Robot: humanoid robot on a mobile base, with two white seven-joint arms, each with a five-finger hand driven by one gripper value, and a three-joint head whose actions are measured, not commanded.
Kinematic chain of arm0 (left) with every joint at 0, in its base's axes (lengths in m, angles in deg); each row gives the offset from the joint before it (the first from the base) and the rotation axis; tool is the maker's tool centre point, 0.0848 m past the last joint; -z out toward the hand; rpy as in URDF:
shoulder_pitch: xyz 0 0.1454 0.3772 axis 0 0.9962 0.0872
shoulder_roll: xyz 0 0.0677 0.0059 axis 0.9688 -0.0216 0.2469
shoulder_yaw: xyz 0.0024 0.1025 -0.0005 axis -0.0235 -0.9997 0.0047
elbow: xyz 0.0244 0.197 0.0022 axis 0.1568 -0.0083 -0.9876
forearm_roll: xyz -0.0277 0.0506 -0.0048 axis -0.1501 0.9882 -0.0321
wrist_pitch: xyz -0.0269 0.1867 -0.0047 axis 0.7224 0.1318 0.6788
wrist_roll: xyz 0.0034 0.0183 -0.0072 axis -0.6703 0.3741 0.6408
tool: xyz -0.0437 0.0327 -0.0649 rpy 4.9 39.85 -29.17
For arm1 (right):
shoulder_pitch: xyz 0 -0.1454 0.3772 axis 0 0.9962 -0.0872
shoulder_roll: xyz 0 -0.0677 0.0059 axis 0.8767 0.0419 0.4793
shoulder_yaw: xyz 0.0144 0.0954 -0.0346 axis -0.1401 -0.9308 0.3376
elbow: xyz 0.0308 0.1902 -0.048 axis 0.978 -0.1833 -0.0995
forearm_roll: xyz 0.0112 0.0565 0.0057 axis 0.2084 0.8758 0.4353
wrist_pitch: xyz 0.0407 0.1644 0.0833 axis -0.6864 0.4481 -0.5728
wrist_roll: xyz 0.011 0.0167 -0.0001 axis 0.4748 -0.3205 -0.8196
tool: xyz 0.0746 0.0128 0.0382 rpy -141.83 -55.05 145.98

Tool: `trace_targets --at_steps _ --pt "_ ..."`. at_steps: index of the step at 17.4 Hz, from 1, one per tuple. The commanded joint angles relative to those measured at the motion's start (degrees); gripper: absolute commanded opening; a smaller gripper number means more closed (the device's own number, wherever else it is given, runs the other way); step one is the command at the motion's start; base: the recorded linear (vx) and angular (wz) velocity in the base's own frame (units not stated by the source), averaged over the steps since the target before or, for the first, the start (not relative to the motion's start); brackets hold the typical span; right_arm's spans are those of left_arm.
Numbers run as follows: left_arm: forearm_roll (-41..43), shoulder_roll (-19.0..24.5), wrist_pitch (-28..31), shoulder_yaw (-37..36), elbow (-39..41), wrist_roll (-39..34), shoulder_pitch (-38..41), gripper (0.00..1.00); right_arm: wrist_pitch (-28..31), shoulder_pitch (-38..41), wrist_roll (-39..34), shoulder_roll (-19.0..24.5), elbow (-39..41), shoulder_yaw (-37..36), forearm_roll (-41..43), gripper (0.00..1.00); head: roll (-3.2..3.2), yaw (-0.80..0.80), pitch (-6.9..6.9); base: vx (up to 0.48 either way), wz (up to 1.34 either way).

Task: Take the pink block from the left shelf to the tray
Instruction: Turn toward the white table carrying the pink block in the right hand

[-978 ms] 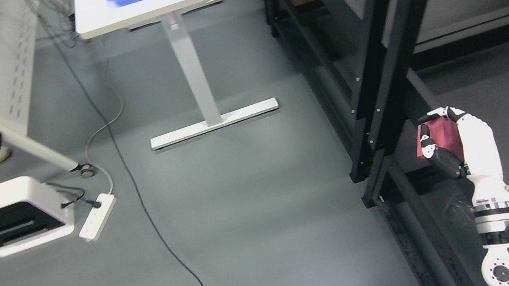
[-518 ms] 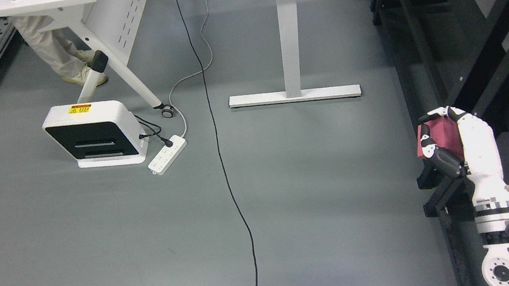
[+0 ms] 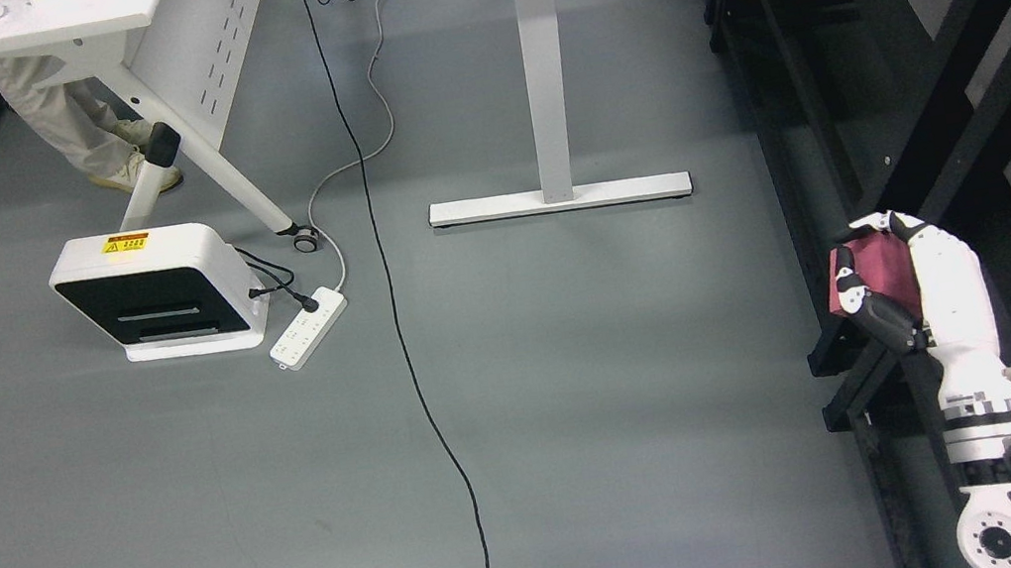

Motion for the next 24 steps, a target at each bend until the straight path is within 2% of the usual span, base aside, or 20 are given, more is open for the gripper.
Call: trace_targets --at_steps 1,11,24 --pt "0.09 1.00 0.04 0.00 0.00 -0.02 0.54 1.00 0.06 0.00 -0.03 -1.00 -0.06 0.03 0.00 0.02 0.00 0.00 0.00 0.066 0.09" --pt "0.09 1.00 -0.05 0.00 0.00 -0.02 0.54 1.00 0.06 -0.17 -0.03 -1.00 -0.06 0.03 0.00 0.02 0.00 0.00 0.00 0.106 0.27" --pt "0.09 1.00 -0.05 0.00 0.00 -0.02 0.54 1.00 0.06 -0.35 -0.03 -1.00 -0.06 0.03 0.00 0.02 0.00 0.00 0.00 0.299 0.05"
